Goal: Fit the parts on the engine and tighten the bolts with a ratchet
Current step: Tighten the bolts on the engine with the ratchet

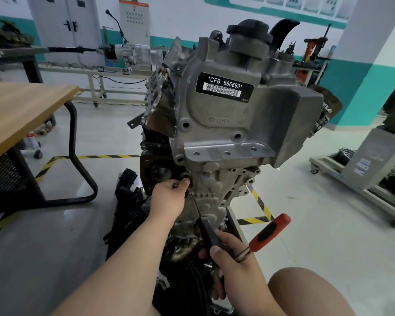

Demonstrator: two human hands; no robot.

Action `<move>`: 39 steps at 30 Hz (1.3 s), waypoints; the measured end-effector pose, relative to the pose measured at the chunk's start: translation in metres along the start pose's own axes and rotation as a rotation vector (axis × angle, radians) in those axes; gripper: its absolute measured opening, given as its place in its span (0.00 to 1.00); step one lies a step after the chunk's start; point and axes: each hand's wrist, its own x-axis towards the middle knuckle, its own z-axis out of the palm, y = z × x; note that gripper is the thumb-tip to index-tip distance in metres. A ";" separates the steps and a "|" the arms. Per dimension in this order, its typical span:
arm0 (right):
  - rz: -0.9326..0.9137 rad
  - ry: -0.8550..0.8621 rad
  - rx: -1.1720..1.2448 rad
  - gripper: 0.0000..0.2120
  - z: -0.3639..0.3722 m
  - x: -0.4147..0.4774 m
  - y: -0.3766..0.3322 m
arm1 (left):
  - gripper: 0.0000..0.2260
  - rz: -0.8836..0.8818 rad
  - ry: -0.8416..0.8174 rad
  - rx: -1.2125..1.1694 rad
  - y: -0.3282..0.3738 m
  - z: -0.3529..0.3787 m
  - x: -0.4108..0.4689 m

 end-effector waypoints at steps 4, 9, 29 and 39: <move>0.002 0.008 0.003 0.10 0.011 0.000 -0.002 | 0.16 0.014 0.040 0.020 -0.003 0.002 0.002; -0.012 0.041 -0.072 0.10 0.016 0.004 0.001 | 0.16 -0.011 0.060 -0.010 -0.003 0.000 0.004; 0.112 0.204 0.421 0.05 0.031 0.009 0.008 | 0.14 -0.675 -0.250 -0.604 0.007 -0.036 -0.054; 0.376 0.094 0.969 0.14 0.029 0.005 0.000 | 0.11 -0.406 -0.351 -0.184 0.007 -0.028 -0.096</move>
